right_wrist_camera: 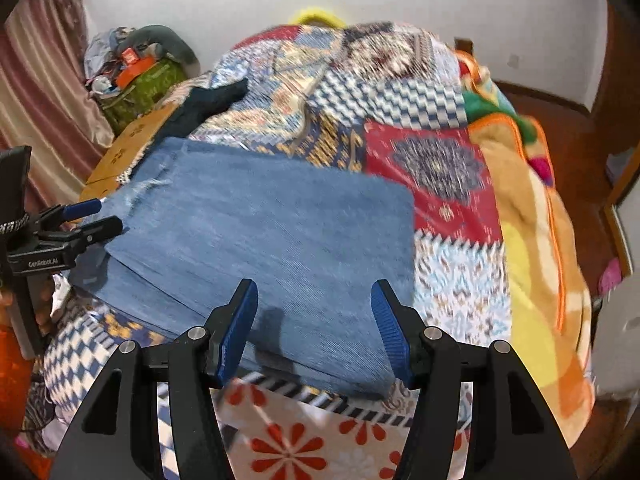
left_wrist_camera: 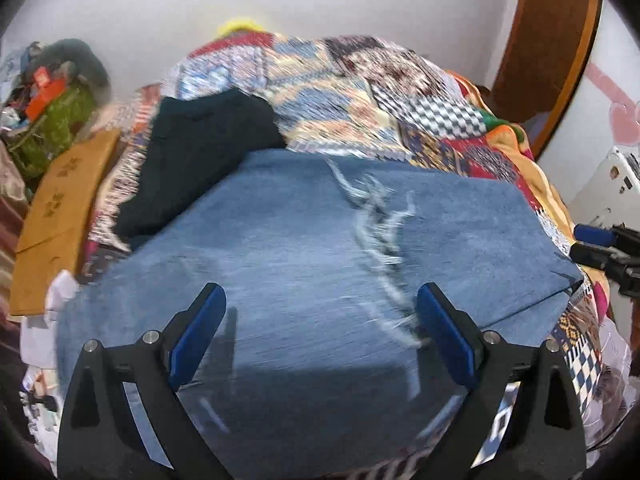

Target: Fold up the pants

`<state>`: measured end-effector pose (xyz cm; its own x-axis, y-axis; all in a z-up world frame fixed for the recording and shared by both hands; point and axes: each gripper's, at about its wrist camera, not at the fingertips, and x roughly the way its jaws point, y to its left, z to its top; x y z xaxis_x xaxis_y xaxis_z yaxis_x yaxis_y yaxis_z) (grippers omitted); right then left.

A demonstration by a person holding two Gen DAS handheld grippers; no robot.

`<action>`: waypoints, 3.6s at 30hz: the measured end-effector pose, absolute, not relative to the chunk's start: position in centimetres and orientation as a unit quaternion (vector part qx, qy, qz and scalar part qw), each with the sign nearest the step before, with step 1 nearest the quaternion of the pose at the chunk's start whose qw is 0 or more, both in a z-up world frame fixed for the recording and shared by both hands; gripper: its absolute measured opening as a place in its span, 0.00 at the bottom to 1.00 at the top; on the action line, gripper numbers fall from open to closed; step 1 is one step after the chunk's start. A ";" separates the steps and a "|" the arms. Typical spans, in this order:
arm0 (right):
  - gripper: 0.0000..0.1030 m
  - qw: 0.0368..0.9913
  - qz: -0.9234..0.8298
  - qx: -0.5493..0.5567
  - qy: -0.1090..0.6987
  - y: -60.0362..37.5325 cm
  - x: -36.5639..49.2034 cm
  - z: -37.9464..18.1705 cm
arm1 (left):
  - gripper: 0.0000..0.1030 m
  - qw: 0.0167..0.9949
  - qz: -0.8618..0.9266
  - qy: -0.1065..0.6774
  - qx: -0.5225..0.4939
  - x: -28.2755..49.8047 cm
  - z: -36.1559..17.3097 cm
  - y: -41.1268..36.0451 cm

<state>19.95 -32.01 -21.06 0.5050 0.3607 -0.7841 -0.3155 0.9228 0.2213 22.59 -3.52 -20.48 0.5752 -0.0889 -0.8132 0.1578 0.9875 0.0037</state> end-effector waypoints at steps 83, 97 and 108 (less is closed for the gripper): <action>0.55 0.854 0.167 0.132 0.474 -35.6 19.1 -25.4 | 0.13 0.953 -0.131 0.272 -0.028 22.4 -4.6 -7.4; 0.56 0.855 0.186 0.146 0.461 -35.9 18.4 -25.8 | 0.13 0.835 -0.285 0.471 0.003 26.9 -16.3 -21.3; 0.56 0.857 0.180 0.145 0.461 -36.1 15.9 -24.5 | 0.54 0.801 -0.267 0.536 0.018 26.7 -19.6 -22.3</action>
